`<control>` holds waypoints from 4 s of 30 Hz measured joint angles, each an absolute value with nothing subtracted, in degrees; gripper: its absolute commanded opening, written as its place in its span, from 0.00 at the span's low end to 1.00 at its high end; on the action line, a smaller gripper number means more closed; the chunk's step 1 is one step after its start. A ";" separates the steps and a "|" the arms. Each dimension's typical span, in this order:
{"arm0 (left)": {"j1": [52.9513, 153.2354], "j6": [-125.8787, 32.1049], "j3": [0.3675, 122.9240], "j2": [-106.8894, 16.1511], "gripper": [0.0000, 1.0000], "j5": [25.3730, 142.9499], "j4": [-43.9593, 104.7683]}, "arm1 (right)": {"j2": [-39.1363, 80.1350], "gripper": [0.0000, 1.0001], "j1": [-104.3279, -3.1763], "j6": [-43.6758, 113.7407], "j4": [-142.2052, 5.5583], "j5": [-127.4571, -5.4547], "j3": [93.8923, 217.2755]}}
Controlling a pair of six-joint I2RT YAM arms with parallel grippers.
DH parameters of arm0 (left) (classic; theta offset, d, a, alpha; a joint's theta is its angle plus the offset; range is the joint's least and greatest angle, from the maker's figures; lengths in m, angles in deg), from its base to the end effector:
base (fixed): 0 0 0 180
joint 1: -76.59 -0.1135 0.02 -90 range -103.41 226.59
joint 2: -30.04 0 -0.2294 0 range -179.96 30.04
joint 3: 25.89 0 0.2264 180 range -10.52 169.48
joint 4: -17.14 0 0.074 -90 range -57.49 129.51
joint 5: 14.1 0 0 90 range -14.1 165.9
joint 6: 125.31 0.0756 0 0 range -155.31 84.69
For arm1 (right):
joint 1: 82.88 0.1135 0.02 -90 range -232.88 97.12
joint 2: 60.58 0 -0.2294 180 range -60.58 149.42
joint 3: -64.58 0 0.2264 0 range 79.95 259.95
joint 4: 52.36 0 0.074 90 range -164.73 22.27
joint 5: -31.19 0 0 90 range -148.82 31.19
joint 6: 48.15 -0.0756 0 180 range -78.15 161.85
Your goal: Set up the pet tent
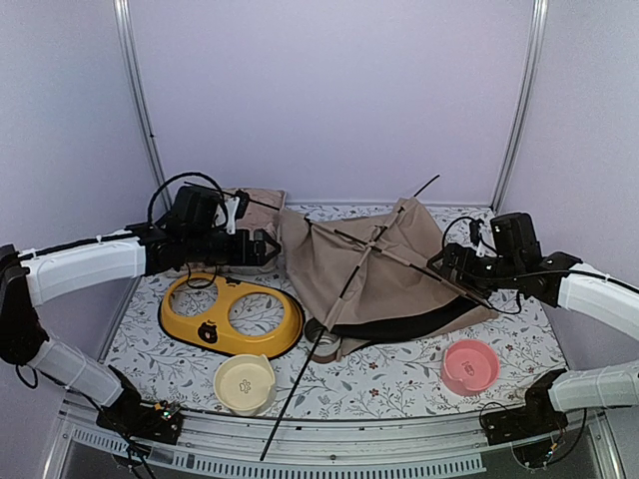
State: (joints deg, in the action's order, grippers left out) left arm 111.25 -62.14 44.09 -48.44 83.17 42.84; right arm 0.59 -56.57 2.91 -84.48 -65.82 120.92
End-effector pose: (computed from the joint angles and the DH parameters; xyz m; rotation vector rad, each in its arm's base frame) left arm 0.2589 -0.1906 0.2211 0.2301 2.2495 -0.7351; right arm 0.2237 0.1209 0.2058 0.1845 2.3116 0.7433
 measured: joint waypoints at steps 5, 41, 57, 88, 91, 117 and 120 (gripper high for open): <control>111.29 -63.56 48.92 -53.45 0.88 81.18 43.95 | 2.51 1.00 -56.57 4.33 -84.79 -68.27 121.31; 120.17 -66.57 44.35 -53.14 0.60 80.48 42.09 | 23.49 0.77 -39.94 -6.36 -72.79 -69.78 129.49; 116.19 -62.68 49.20 -51.52 0.59 79.06 46.16 | 35.97 0.69 -40.47 -10.90 -66.93 -67.24 140.96; 112.93 -44.74 81.68 -61.40 0.61 76.50 61.28 | 41.89 0.00 -40.88 -2.84 -85.84 -58.17 158.12; 112.93 -42.44 83.87 -61.86 0.61 76.17 63.21 | 41.81 0.00 -40.88 -0.70 -90.36 -57.47 161.97; 114.13 -32.39 90.25 -58.67 0.60 73.64 68.15 | 30.86 0.00 -38.80 27.80 -105.77 -56.16 175.96; 115.47 -32.06 88.57 -56.86 0.60 73.64 68.17 | 29.31 0.00 -37.95 31.43 -106.10 -56.25 176.55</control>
State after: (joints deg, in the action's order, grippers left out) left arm 115.47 -32.06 88.57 -56.86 73.64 68.17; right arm 29.31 -37.95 31.43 -106.10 -56.25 176.55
